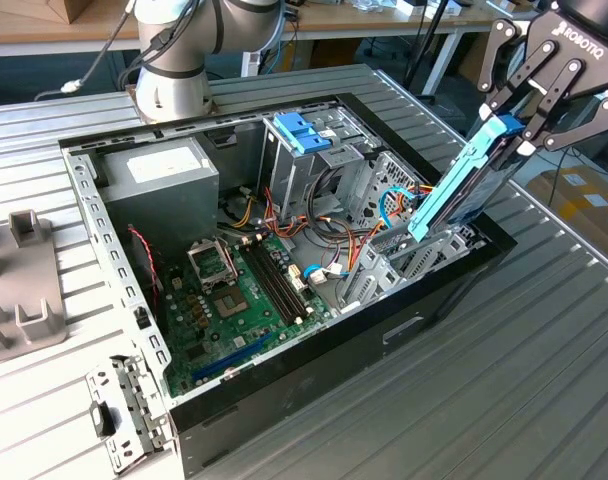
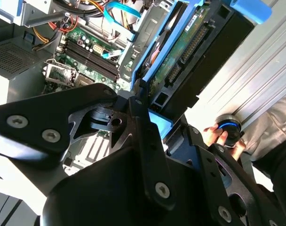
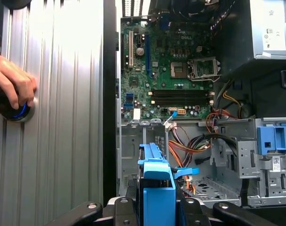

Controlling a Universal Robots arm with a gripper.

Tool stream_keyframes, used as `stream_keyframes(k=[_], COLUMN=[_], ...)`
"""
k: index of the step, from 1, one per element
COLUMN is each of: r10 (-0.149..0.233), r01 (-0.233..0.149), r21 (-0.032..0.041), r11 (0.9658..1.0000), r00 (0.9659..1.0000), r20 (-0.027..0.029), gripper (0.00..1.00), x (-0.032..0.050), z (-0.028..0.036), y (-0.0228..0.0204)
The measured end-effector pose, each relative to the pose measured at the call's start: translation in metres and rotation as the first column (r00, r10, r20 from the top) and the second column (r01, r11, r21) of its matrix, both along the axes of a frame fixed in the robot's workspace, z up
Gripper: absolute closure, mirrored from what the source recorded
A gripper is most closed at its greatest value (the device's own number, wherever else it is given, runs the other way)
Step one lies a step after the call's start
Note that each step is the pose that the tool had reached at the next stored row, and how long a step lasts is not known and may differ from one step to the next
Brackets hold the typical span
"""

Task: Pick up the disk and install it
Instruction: 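Insert the disk into the insertion slot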

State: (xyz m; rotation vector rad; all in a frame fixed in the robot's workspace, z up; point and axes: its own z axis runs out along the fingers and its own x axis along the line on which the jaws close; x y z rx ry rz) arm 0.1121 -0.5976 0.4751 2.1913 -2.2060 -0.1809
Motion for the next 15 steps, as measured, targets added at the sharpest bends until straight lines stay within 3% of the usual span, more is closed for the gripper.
stream_keyframes(k=[11, 15], r10=[0.000, 0.000], r01=[0.000, 0.000], r21=[0.0001, 0.0003], r11=[1.0000, 1.0000], r00=[1.0000, 1.0000], r20=[0.0000, 0.0000], gripper=[0.63, 0.63], x=[-0.0184, -0.0194], z=[-0.0025, -0.0039], y=[-0.0027, -0.0015])
